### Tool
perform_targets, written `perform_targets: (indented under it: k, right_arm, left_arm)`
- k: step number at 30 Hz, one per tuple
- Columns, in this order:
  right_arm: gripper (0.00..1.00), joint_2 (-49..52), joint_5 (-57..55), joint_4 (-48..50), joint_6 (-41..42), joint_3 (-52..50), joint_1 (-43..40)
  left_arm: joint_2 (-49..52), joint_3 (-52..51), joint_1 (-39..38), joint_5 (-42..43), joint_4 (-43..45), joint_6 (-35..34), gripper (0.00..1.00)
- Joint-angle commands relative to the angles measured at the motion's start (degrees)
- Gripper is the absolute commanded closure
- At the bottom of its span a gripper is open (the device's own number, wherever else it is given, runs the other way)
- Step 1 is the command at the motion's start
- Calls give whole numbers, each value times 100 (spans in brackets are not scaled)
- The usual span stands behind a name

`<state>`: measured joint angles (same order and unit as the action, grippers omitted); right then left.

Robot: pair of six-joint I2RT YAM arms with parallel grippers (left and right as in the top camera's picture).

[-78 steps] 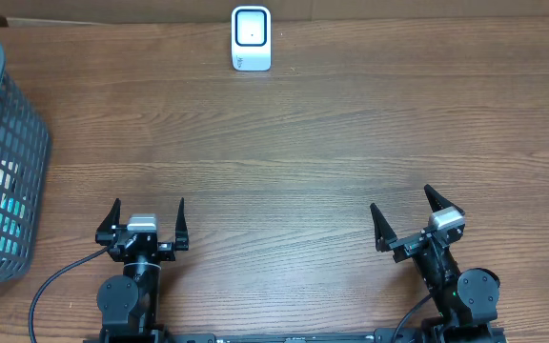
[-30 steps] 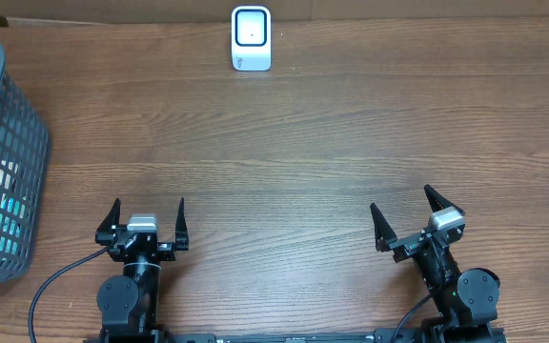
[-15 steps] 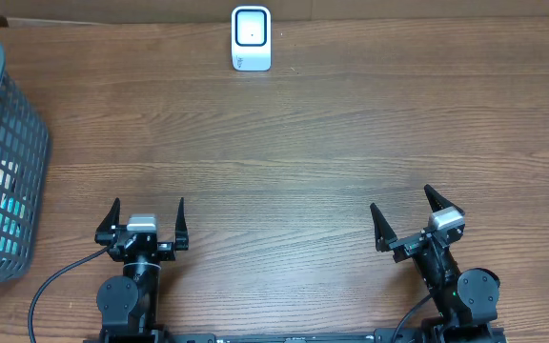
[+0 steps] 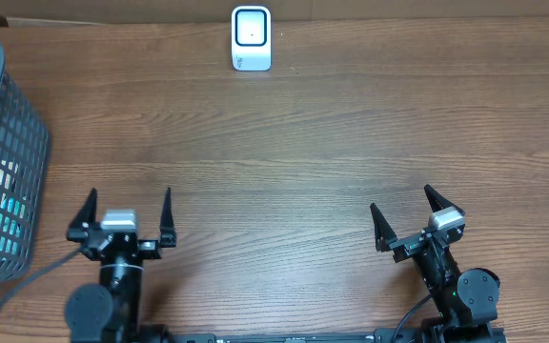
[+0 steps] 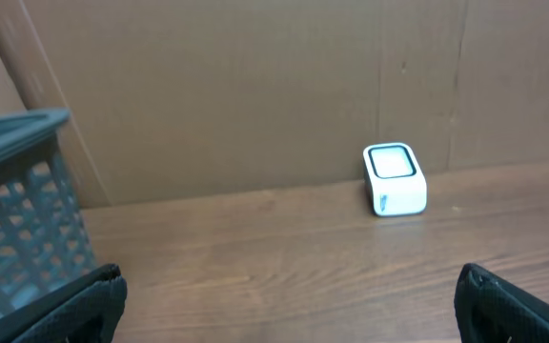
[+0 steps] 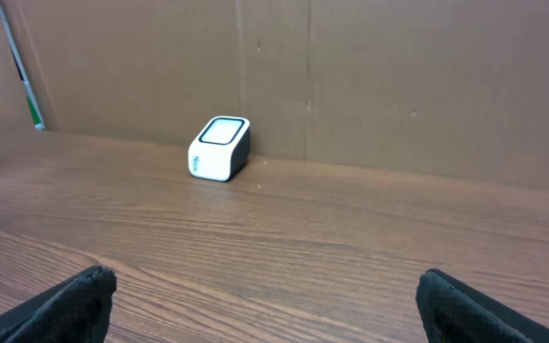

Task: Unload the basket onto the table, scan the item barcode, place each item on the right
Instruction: 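Swing the left gripper over the grey basket and reach inside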

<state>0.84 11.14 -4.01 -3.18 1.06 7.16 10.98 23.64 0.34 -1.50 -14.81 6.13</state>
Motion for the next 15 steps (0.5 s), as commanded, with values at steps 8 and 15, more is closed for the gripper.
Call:
perform_targets:
  k: [8, 15]
  right_arm:
    - [0, -68, -46, 31, 13, -61, 24]
    - [0, -68, -46, 31, 11, -61, 24]
  left_arm:
    - [3342, 3987, -26, 413, -1912, -643, 0]
    - [5788, 7777, -28, 1290, -4614, -763, 0]
